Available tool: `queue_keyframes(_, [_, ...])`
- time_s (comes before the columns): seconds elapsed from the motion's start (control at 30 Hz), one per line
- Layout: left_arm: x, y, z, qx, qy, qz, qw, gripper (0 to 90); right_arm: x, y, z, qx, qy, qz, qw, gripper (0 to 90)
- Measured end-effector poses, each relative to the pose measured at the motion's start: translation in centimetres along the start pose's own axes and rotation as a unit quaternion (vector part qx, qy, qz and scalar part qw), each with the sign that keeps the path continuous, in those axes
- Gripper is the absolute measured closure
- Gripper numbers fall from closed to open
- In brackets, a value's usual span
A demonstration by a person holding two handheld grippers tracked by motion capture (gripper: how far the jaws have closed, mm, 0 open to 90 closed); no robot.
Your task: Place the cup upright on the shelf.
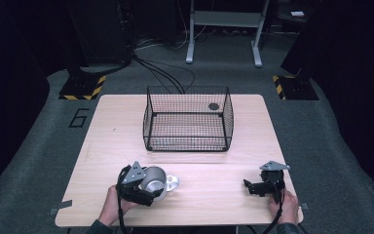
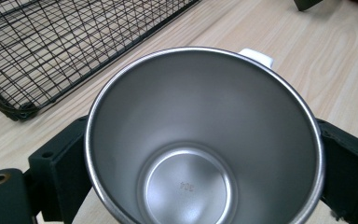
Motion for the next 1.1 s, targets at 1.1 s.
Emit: queue_keyframes(1.1, [-0.2,-1.0,5.3,-0.012,0.026,-0.002,0.9996,6.6,0.0,0.0,0.0,-0.001,0.003,-0.001,1.0,0.0])
Point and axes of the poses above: each handheld gripper's, and its own axes: x roughly backward along the jaws, z roughly out of its top, y roughly to its right, the point moved 6 cm from there along -x, roughly forward along the jaws, and after that the axes turned 1 degree about y, right-handed, at the moved point
